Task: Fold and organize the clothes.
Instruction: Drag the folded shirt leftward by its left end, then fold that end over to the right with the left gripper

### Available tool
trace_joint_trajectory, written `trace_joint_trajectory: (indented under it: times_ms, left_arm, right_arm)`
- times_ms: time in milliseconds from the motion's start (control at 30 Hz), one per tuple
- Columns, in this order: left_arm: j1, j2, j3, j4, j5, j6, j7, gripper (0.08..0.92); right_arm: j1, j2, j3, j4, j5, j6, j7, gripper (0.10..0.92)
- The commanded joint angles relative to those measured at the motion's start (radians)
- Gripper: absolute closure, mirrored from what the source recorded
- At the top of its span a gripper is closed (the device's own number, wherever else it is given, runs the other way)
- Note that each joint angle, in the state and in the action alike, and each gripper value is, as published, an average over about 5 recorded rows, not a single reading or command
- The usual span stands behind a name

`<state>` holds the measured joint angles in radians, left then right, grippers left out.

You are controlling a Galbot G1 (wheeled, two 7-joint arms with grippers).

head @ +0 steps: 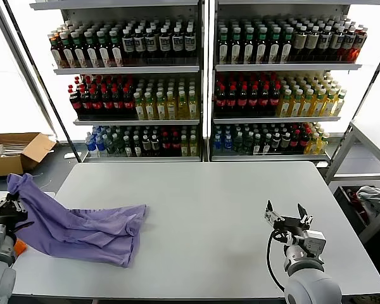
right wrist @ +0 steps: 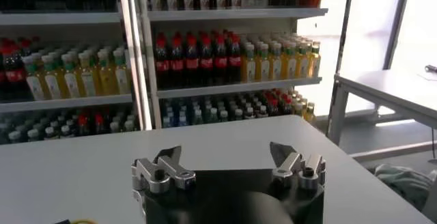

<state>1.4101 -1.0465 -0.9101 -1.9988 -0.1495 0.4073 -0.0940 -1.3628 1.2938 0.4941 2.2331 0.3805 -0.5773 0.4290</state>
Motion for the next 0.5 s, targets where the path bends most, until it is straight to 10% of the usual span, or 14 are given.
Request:
trace_joint_trajectory:
  times_ms: [33, 500]
  left_arm:
    - [0.022, -0.135, 0.317, -0.081, 0.033, 0.024, 0.017, 0.907]
    - [-0.056, -0.185, 0.454, -0.022, 0.027, 0.065, 0.013, 0.907]
  right_arm:
    - [-0.021, 0.000, 0.027, 0.024, 0.001, 0.000, -0.002, 0.203]
    - [-0.098, 0.020, 0.043, 0.072, -0.023, 0.003, -0.012, 0.203]
